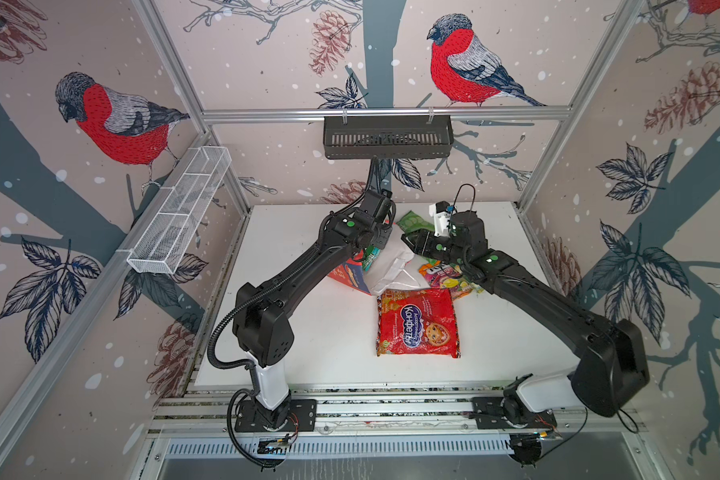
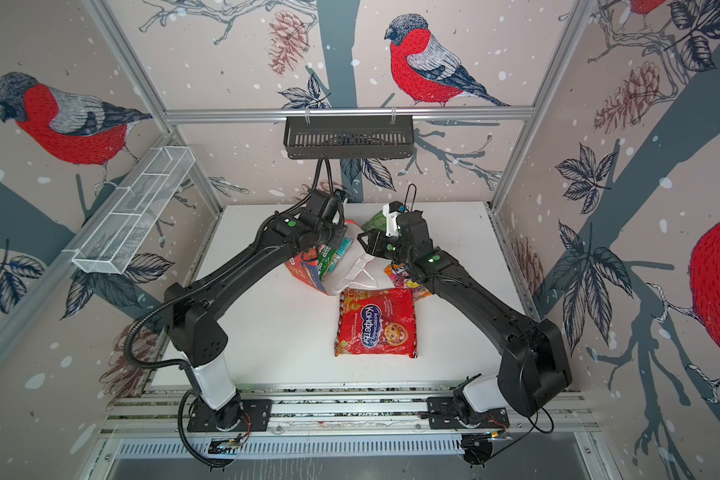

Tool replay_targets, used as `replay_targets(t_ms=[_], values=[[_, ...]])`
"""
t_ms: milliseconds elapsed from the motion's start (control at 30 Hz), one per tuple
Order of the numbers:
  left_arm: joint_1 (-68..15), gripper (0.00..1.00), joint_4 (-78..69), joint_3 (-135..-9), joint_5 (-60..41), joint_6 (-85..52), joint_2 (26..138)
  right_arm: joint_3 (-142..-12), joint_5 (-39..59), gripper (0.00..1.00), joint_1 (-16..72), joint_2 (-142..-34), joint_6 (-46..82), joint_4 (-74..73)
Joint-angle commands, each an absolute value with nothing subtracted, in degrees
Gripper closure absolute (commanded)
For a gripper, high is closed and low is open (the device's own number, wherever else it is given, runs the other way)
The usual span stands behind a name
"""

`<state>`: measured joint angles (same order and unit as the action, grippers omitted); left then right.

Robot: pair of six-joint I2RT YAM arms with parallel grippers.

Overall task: Take the snacks out of the paper bag
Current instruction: 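Reach the right gripper into the bag opening toward the green FOX'S packet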

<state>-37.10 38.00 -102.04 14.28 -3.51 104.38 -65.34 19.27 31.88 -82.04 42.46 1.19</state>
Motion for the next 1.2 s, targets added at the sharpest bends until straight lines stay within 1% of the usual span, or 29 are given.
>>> replay_targets(t_ms=[0, 100, 200, 367, 533, 667, 867, 1167], values=[[-36.91, 1.0, 38.91, -102.01, 13.21, -3.96, 104.33, -65.17, 21.9, 0.65, 34.5, -83.93, 47.2, -3.78], [-36.46, 1.0, 38.49, -102.43, 12.6, -4.04, 104.24, -66.41, 23.01, 0.7, 37.37, -88.04, 49.66, -5.18], [-35.96, 1.0, 37.89, -102.66, 11.58, -4.13, 103.93, -67.15, 21.68, 0.71, 39.75, -91.27, 51.09, -4.83], [-35.6, 1.0, 37.35, -101.62, 10.92, -4.03, 103.29, -70.03, 18.21, 0.71, 40.44, -96.42, 51.21, -3.5], [-35.51, 1.0, 38.1, -101.86, 10.35, -5.05, 103.22, -76.29, 13.98, 0.72, 40.73, -103.17, 49.43, 3.6], [-35.44, 1.0, 38.87, -102.56, 9.72, -5.88, 103.48, -78.4, 14.49, 0.72, 40.27, -107.07, 48.88, 5.03], [-35.16, 1.0, 40.84, -104.92, 8.68, -5.97, 104.83, -79.5, 13.4, 0.72, 39.73, -109.43, 48.26, 4.89], [-34.46, 1.0, 41.7, -106.0, 6.33, -6.15, 105.74, -79.41, 14.77, 0.71, 39.38, -112.45, 49.4, -0.32]])
